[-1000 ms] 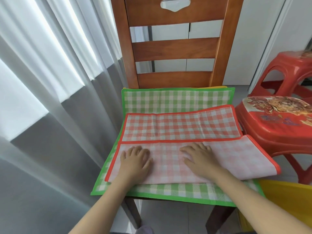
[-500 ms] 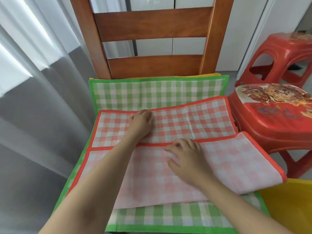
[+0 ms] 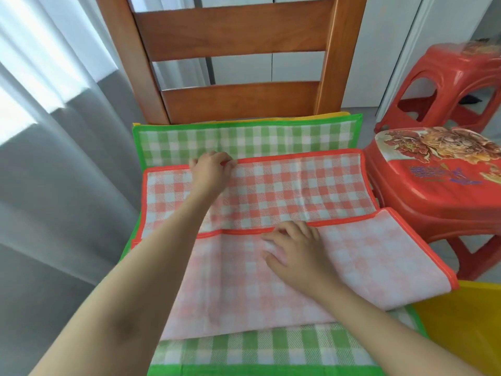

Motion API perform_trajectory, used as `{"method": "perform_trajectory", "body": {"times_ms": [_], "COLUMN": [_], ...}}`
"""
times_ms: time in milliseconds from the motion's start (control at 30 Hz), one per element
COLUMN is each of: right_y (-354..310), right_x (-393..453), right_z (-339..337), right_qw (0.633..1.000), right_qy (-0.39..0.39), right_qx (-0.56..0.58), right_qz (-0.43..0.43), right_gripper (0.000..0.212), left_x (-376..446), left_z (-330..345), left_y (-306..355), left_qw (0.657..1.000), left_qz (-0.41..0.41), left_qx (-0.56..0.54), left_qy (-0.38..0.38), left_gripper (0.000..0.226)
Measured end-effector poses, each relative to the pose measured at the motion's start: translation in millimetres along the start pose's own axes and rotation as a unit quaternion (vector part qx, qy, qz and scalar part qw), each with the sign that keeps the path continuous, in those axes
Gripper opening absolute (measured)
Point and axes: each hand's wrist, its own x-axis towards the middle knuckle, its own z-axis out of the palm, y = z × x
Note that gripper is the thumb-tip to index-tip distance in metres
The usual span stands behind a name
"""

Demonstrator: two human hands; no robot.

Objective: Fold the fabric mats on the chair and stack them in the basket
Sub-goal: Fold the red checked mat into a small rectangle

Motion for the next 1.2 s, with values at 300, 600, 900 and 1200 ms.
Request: {"method": "perform_trajectory", "body": {"times_ms": [300,600,900,1200], "right_y": [-21,-44,-26,-18], "right_x": [-21,-66,-89,-99], "right_z": [-30,-87,-64,-45], "right_qw": [0.996,0.979,0.992,0.996], "right_qy": [-0.085,0.139,0.104,-0.037], "right_qx": [-0.022,0.146,0.034,0.07], "right_qz": [-0.001,-0.015,-0.066,-0.049], "right_gripper": [0.049,0.033,0.03,0.018], "left_x": [-71,-187,-257,-272], "left_z": [-92,-108,-77,-67], "left_y": [51,63,36,25], "left_qw": [0.999,0.999,0.994,0.987], "left_qz": [0.03,0.003,-0.049,-0.061], "left_qx": [0.027,0.026,-0.084,-0.098], "left_qy": [0.011,-0.022,-0.042,-0.115], "left_gripper": [0.025,0.021,0.007,0.008]}}
